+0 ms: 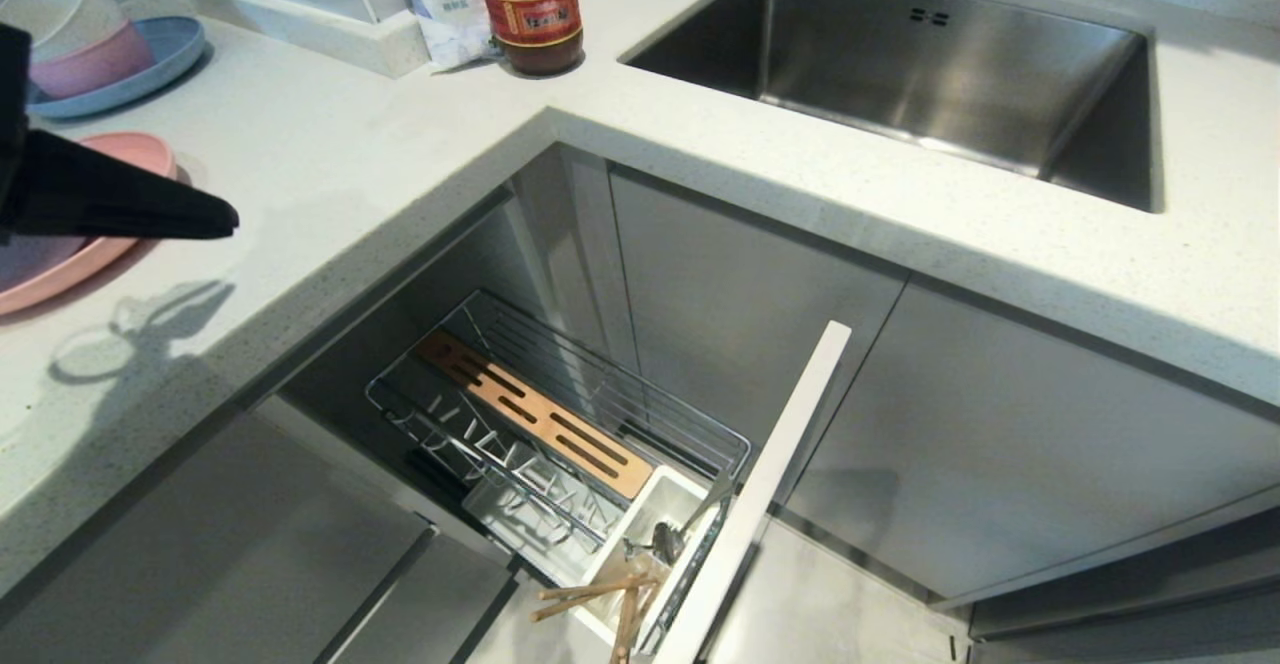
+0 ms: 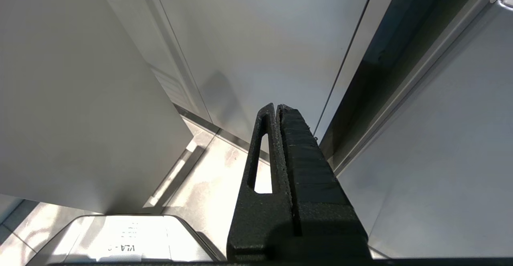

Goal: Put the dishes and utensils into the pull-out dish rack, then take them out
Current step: Take the chopsticks out of the cupboard

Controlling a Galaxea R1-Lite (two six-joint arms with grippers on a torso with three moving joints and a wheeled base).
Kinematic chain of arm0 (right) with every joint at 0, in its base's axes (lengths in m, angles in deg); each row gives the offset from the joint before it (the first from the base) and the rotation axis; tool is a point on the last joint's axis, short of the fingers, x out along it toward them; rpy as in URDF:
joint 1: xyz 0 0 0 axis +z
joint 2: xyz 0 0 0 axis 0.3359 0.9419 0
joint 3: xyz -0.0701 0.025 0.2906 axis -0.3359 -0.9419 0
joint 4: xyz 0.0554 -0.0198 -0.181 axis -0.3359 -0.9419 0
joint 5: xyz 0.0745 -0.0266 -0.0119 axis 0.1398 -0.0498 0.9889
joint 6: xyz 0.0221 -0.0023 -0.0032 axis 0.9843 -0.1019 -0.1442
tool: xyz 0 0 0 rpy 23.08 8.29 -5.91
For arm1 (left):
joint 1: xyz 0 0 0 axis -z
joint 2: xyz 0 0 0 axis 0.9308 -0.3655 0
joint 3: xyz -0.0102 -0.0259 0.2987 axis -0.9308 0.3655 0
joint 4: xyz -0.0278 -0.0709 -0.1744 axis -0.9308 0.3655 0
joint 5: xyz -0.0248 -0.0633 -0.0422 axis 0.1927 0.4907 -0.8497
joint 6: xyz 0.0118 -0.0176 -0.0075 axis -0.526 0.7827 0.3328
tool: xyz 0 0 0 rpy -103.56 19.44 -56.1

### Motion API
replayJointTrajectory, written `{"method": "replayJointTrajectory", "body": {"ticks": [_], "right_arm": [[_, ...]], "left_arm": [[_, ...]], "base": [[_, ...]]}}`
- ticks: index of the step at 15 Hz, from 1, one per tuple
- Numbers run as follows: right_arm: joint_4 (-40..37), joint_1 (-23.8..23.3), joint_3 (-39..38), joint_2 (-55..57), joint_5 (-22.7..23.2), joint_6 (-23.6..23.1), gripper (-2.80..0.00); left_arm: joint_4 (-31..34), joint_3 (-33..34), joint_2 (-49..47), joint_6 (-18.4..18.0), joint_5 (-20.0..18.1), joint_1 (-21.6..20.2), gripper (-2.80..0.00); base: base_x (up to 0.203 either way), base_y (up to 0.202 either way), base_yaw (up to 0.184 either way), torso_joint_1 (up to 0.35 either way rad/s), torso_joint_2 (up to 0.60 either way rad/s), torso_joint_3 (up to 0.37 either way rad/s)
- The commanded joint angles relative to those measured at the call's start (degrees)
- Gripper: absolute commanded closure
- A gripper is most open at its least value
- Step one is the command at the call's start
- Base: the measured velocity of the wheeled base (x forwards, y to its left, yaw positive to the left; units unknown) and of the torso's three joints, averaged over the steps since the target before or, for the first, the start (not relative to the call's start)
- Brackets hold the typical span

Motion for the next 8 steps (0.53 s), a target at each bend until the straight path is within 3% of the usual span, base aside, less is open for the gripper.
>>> {"method": "replayJointTrajectory", "body": {"ticks": [1,5,7,8], "right_arm": [[0.0,0.0,-0.1,-0.2,0.0,0.0,0.00],[0.0,0.0,-0.1,-0.2,0.0,0.0,0.00],[0.0,0.0,-0.1,-0.2,0.0,0.0,0.00],[0.0,0.0,-0.1,-0.2,0.0,0.0,0.00]], "left_arm": [[5.5,-0.9,-3.8,-2.4,-0.3,2.1,0.00],[6.7,2.5,-4.0,-0.4,-0.2,13.7,0.00],[1.5,8.5,-4.0,2.1,1.6,18.7,0.00],[-2.2,11.6,-4.2,3.9,4.9,21.4,0.00]], "base": [[0.000,0.000,0.000,0.000,0.00,0.000],[0.000,0.000,0.000,0.000,0.00,0.000],[0.000,0.000,0.000,0.000,0.00,0.000],[0.000,0.000,0.000,0.000,0.00,0.000]]}}
